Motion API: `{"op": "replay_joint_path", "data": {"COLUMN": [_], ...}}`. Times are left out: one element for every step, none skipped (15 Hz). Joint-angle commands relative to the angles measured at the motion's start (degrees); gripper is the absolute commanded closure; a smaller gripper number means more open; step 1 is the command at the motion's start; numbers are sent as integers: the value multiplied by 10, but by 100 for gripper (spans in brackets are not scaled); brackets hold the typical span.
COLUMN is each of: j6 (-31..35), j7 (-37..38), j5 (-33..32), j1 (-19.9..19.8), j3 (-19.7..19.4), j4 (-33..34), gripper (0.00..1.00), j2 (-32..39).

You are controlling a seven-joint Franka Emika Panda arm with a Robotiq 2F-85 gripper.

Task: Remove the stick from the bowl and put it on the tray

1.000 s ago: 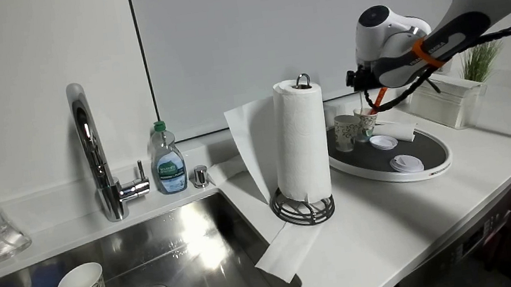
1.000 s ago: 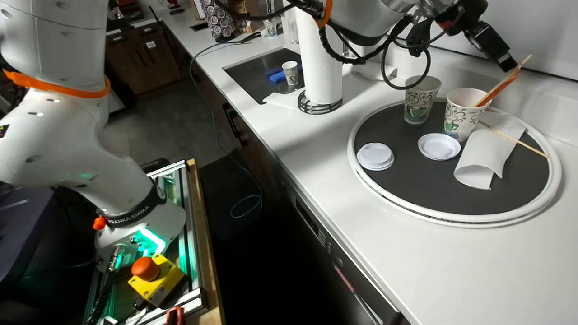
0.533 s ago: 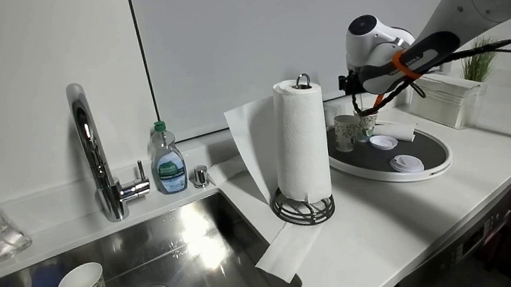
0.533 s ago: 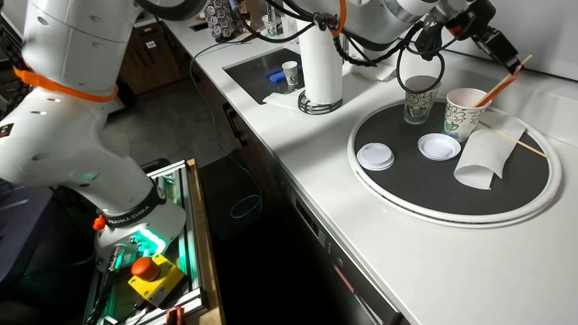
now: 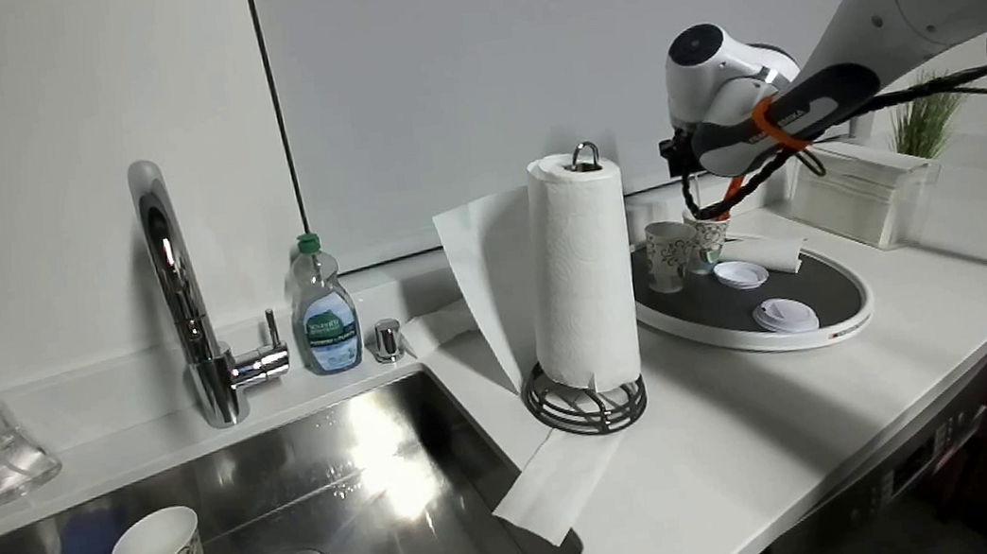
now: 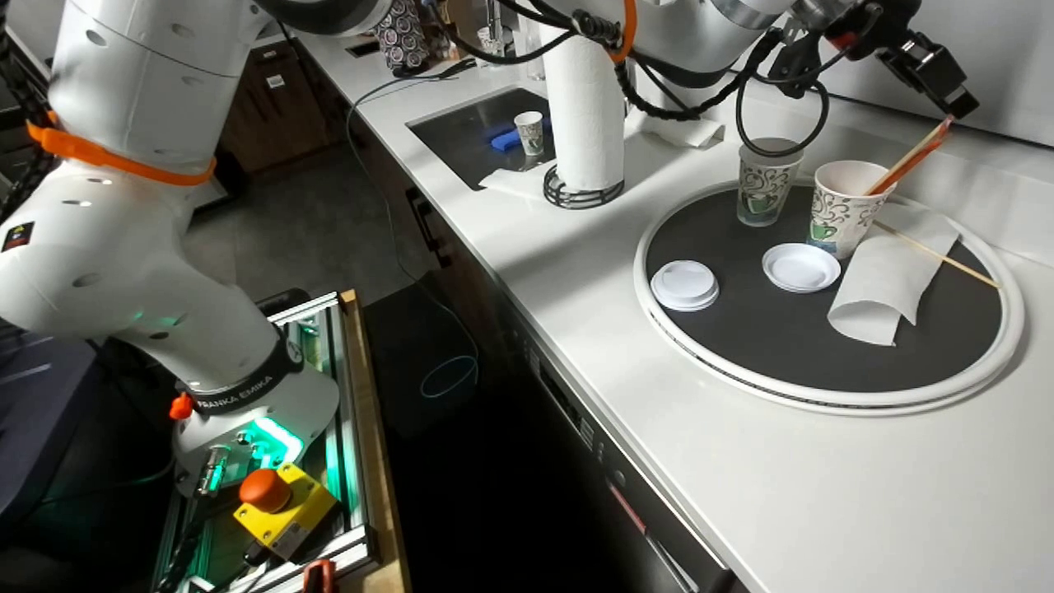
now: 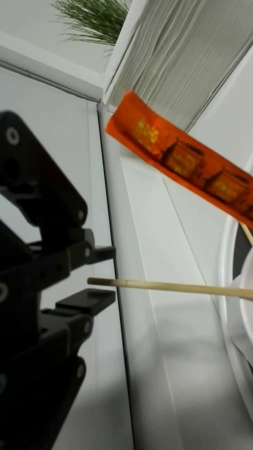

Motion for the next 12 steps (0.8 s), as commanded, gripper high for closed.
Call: {"op": "replay_joint_path", "data": {"j6": [-12, -12, -13, -13, -15, -14, -11, -9, -15, -18, -21, -23], "j7": [-15, -18, -20, -20, -21, -20, -16, -14, -19, -26, -31, -34], "j5": [11, 12, 12, 11, 10, 7, 2, -1, -1, 6, 8, 9], "j1": [18, 19, 21, 23, 25, 28, 32, 35, 36, 34, 34, 34], "j3": [-18, -18, -18, -20, -22, -25, -31, -35, -36, -32, -30, -28], "j4": [-6, -6, -7, -7, -9, -11, -16, -21, -24, -24, -28, -36], "gripper": [99, 100, 100, 100, 100, 100, 100, 100, 100, 74, 73, 67], "j2": [-5, -6, -6, -6, -10, -15, -24, -33, -39, -41, -44, -47]}}
